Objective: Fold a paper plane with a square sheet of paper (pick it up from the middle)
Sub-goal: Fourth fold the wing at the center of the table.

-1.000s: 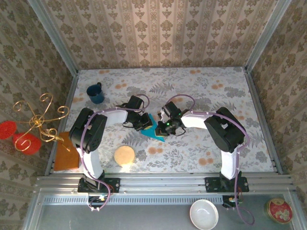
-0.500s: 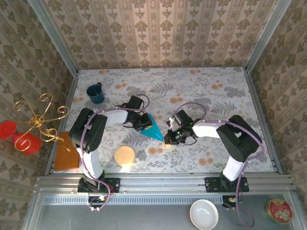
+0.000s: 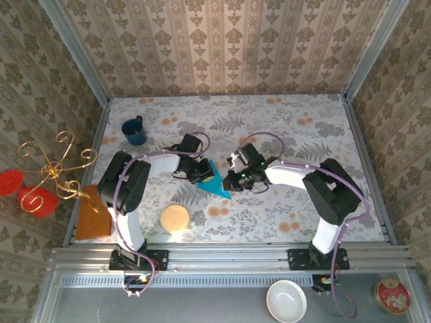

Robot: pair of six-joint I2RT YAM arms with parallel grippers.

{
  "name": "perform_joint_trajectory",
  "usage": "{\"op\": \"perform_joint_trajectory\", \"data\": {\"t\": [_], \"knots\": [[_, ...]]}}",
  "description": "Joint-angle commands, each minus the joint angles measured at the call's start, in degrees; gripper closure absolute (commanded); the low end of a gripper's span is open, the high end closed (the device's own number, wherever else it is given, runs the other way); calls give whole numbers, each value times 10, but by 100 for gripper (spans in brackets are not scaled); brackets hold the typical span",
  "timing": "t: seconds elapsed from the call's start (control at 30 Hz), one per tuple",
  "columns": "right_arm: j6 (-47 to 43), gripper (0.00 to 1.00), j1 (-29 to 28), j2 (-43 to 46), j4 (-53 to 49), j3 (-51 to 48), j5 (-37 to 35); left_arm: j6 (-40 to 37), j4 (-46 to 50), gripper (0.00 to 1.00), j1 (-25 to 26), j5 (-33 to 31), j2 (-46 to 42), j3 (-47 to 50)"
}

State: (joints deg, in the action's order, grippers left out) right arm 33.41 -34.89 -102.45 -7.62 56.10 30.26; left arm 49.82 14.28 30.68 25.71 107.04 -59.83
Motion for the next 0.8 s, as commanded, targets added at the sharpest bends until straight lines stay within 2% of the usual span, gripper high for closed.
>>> {"op": "perform_joint_trajectory", "data": {"t": [0.0,0.3,0.47,0.6,0.77], "knots": [[3,97,-4,-31,-18,21,-19,-11,68,88,-4,-59,31,7],[9,98,0,-61,-30,24,-37,-17,67,88,-4,-52,22,3],[13,100,0,-79,-53,19,-46,-38,25,88,-4,-29,-15,3],[15,100,0,-83,-72,19,-53,-70,8,88,16,-42,-68,3],[19,100,0,-87,-80,21,-53,-68,-30,89,40,-30,-91,29]]}}
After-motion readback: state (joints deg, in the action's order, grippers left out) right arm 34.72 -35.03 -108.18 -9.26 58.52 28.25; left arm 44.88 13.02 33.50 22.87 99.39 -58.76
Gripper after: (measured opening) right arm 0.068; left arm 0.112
